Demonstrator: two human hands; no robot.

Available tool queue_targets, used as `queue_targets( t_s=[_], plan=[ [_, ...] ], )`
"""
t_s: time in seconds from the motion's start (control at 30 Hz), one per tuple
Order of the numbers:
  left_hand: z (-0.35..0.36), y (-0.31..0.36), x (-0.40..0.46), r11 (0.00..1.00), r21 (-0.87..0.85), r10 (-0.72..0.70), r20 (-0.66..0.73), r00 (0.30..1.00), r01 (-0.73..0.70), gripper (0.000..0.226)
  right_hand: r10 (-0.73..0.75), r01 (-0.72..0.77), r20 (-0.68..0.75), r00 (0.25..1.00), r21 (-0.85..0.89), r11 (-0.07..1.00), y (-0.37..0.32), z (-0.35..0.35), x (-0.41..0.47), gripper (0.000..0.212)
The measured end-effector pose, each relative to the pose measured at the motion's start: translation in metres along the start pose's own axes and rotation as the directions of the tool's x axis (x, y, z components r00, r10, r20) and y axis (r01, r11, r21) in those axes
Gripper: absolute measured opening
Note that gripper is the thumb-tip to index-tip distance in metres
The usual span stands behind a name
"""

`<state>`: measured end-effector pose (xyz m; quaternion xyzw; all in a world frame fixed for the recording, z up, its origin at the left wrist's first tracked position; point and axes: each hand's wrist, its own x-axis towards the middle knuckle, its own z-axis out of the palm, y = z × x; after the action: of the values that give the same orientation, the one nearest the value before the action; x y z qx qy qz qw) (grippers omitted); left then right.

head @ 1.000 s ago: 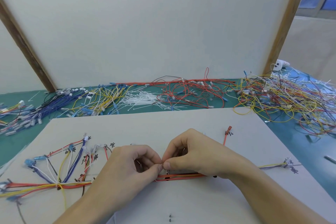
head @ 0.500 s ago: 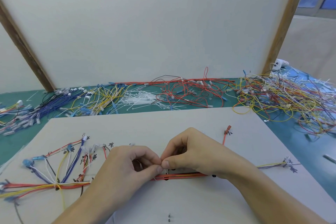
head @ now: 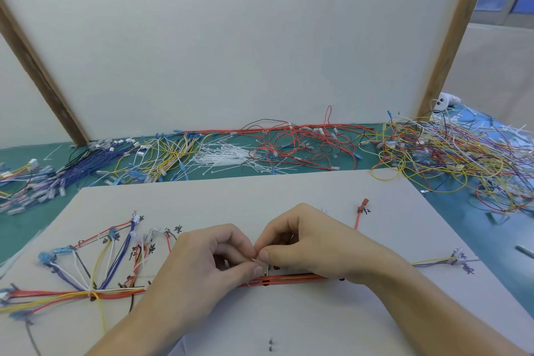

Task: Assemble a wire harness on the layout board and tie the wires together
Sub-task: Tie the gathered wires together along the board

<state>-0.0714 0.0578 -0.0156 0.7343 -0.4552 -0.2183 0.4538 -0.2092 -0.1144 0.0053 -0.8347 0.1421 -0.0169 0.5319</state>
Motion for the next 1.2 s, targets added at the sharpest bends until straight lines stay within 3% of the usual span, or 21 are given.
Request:
queue_targets(
  t_s=[0.27,0.83,1.2],
  plan=[
    [0.0020,0.0023,-0.0011,0.999,0.044,-0.030,-0.013,0.999,0.031,0.028,-0.008,0.014,-0.056,0.998,0.109,0.994,-0.0007,0.0023,0.0008,0.011],
    [0.0053,0.0045,-0.0023,0.988,0.135,0.083,-0.002,0.997,-0.082,0.010,0.015,0.001,-0.105,0.994,0.150,0.989,-0.0025,0.0069,0.0019,0.023],
    [0.0047,0.0031,-0.0007,0.991,0.120,0.060,0.010,0.998,-0.061,0.014,-0.052,0.067,-0.122,0.991,0.120,0.991,-0.0022,0.0084,0.0022,0.022]
  ],
)
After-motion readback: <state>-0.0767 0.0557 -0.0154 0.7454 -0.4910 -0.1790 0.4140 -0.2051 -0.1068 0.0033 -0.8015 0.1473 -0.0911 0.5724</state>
